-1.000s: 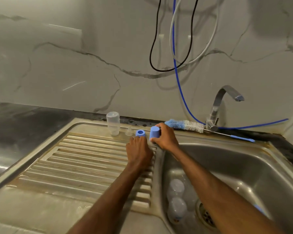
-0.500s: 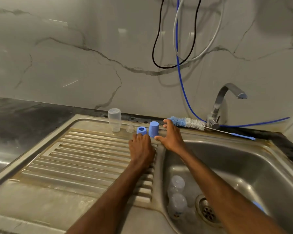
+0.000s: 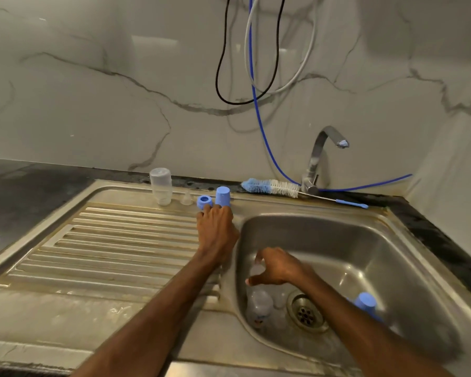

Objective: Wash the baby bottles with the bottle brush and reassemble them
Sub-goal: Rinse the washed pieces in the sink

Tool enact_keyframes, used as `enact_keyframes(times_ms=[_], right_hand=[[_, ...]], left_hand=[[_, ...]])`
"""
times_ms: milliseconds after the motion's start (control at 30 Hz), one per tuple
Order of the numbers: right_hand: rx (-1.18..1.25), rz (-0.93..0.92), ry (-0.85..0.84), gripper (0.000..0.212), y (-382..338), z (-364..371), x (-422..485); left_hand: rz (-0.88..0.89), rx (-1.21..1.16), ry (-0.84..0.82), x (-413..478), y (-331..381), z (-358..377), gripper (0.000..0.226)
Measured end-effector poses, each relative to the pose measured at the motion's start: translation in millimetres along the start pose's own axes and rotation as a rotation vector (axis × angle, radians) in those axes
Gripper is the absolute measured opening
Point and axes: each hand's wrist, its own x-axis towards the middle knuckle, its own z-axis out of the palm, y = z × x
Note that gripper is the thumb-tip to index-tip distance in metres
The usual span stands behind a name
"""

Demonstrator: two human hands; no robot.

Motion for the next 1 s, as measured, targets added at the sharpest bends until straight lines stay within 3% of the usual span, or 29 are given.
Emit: enact_keyframes(times_ms=[67,267,433,500,567,667,800,867,1000], right_hand=[[0.024,0.011,-0.006,0.071,-6,3,4],[0.252,0.056,-0.006,0.031,-1,-8,10],[0.699,0.134,0.143,0.018,50,-58,-3],[0.659,0.201,0.243,0.015,74,-69,-9],[0.699,0.303,0.328,0.016,91,-70,-15],[1.014,0.369,0.429,0.021,105,-65,-21],[1.480,0.211,0.343,0.059,101,-70,-25],[1.432,0.157,0.374,0.061,95,-74,-23],[1.073,0.108,0.532,0.051,90,-74,-16]], left_hand=[[0.001,-0.002,0.004,0,0,1,0.018],[0.031,-0.031,0.028,-2,3,5,0.016],[0.080,-0.115,0.079,-5,10,3,0.011],[0.103,-0.164,0.054,-5,16,-1,0.009],[0.105,-0.218,-0.002,-1,21,4,0.011],[0.086,-0.377,-0.134,6,34,16,0.015],[-0.060,-0.747,-0.480,15,78,24,0.023],[-0.056,-0.891,-0.522,21,98,29,0.024],[0.231,-0.718,-0.424,37,123,36,0.022]])
